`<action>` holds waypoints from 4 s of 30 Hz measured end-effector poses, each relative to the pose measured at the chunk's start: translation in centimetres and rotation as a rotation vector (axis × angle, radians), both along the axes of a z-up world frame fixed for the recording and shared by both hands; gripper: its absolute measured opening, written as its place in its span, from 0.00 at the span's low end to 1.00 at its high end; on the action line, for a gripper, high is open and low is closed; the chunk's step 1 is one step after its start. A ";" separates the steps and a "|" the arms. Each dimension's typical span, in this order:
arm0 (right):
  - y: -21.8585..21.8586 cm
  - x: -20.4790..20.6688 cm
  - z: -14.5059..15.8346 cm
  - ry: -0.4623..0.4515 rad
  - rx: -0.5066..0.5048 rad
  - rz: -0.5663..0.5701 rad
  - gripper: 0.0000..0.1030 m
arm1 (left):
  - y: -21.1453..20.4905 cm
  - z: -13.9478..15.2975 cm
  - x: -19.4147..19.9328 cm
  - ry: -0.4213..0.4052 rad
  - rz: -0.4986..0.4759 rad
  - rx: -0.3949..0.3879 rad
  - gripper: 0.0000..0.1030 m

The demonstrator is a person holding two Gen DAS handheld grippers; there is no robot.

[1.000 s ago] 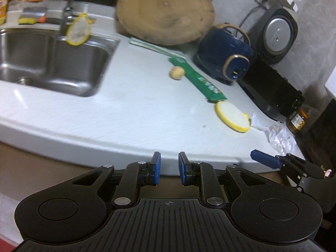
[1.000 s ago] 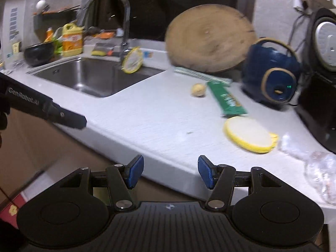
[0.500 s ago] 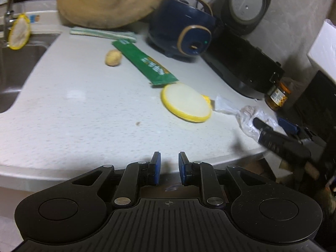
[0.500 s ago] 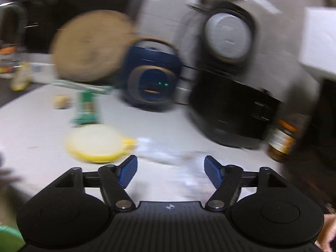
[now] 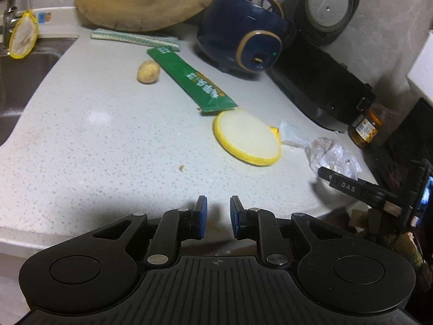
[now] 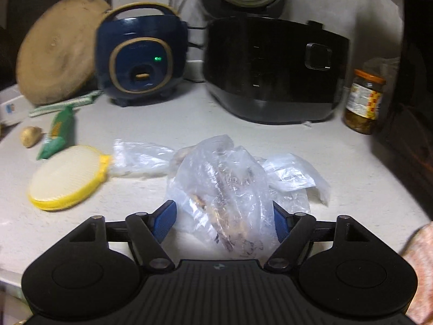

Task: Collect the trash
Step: 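Reach the right tool toward the clear plastic bags on the counter, then close the left tool on the yellow-rimmed sponge and lift it, then close the right tool on the plastic bags while the left tool holds the sponge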

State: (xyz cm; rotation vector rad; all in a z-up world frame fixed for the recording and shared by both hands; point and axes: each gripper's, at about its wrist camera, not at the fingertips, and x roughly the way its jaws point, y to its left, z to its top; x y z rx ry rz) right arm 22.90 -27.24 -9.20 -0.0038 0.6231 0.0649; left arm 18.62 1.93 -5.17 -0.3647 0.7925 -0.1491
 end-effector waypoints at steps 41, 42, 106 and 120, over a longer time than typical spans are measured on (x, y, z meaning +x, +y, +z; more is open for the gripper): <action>9.2 6.5 3.6 -0.029 0.021 0.303 0.41 | 4.5 2.6 3.4 -0.056 0.262 -0.064 0.20; 9.5 7.3 3.5 -0.015 0.032 0.303 0.41 | 5.3 2.5 2.9 -0.052 0.288 -0.066 0.20; 17.9 -5.8 2.1 0.084 0.115 0.792 0.38 | 10.1 -2.5 -8.0 0.102 0.344 -0.309 0.28; 17.9 -7.1 2.2 0.038 0.006 0.785 0.30 | 9.7 -2.2 -8.3 0.054 0.350 -0.370 0.28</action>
